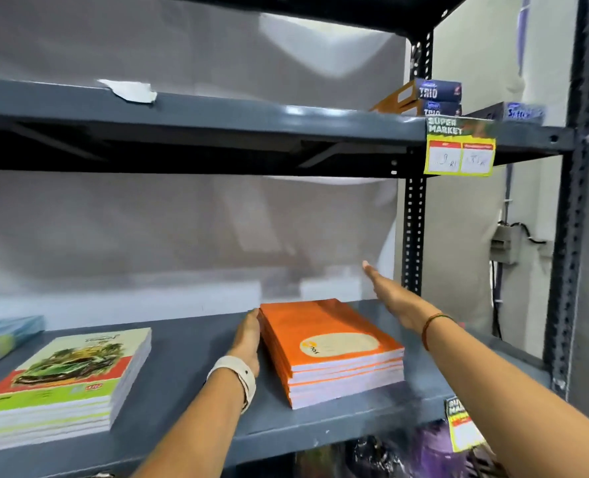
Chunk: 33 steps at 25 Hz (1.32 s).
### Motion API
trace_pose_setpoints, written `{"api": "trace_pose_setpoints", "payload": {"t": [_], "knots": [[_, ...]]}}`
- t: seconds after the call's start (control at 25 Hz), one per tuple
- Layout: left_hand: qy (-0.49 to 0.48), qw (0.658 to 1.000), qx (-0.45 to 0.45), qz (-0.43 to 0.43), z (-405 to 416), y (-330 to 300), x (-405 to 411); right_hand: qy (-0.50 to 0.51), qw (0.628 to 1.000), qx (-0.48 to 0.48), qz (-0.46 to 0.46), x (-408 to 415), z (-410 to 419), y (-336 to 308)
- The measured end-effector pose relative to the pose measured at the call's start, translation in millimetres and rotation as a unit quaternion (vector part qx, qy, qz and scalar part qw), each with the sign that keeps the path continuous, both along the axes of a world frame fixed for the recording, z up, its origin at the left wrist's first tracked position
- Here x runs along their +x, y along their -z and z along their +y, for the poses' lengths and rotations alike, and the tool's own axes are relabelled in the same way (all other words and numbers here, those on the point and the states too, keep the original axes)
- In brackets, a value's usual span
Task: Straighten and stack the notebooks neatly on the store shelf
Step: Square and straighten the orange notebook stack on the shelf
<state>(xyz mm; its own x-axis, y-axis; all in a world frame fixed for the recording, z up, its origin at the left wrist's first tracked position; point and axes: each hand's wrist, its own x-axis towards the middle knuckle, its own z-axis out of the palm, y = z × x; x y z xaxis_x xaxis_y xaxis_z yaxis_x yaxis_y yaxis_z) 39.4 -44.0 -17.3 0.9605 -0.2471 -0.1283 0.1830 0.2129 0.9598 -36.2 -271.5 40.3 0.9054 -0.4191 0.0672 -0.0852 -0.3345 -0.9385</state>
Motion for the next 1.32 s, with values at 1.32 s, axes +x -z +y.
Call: {"api": "trace_pose_setpoints", "payload": {"t": [1.32], "knots": [[-0.022,0.999,-0.002,0.04,-27.4,-2.8,3.0,-0.202,0.931,0.301,0.05,39.1,-22.2,58.4]]}}
